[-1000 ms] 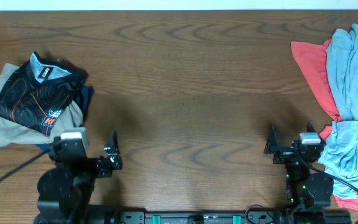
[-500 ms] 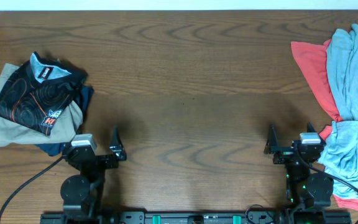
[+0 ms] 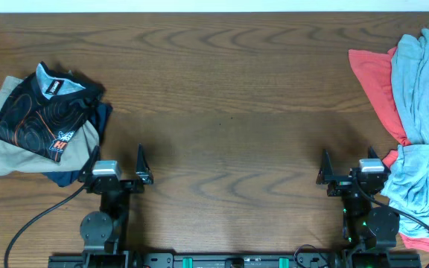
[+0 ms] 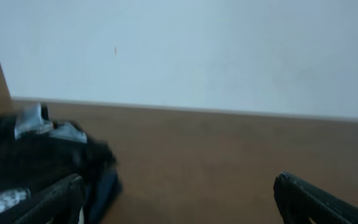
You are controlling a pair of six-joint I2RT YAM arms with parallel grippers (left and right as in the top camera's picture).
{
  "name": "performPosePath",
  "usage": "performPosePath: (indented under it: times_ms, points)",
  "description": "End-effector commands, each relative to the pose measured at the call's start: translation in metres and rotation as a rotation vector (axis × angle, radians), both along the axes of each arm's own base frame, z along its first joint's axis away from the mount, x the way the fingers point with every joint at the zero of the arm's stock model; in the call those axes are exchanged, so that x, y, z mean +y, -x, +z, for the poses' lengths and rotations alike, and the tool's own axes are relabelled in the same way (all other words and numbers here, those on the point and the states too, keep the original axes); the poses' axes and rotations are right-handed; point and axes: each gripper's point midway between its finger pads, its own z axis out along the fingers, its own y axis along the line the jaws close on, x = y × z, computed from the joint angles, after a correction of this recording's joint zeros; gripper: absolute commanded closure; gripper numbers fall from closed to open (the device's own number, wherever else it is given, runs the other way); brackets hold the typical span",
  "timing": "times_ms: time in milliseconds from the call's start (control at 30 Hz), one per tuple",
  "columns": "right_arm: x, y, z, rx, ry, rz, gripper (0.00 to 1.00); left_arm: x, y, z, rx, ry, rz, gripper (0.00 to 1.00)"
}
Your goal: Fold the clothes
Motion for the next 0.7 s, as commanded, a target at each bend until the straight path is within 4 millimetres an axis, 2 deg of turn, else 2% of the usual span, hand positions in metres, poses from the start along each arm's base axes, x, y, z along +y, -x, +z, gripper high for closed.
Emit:
performPosePath:
  times_ms: [0, 33, 667]
  points:
    - [0.000, 0.000, -0.001, -0.002, 0.016, 0.000, 0.01, 0.002, 0.002, -0.023, 0.090, -0.008, 0.007, 0.02]
    - [0.000, 0.000, -0.001, -0.002, 0.016, 0.000, 0.01, 0.002, 0.004, -0.038, 0.153, 0.014, 0.010, 0.02]
    - [0.000, 0.000, -0.001, -0.002, 0.016, 0.000, 0.01, 0.002, 0.003, -0.036, 0.145, 0.020, 0.010, 0.02]
